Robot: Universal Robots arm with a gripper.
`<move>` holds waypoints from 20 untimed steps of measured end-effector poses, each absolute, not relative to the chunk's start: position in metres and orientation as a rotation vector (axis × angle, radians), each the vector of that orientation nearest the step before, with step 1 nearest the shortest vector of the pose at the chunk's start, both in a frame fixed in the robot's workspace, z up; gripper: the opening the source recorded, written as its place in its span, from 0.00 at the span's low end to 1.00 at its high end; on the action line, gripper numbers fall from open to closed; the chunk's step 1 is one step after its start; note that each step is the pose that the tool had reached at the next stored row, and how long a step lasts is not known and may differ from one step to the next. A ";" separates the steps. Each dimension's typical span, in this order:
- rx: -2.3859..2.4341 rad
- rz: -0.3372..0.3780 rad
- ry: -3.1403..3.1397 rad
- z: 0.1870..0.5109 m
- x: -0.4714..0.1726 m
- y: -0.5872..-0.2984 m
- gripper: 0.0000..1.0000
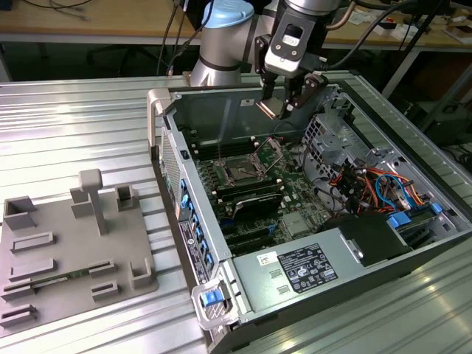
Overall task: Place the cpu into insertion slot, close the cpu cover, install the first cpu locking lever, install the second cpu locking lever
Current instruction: 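Place the cpu into insertion slot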
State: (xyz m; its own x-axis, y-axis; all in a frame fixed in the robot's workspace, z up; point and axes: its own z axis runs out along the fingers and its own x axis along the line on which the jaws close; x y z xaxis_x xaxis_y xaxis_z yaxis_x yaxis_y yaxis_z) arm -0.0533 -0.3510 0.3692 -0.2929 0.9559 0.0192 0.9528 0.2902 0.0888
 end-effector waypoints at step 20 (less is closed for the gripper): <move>2.008 0.124 2.357 0.368 -0.062 -0.351 0.55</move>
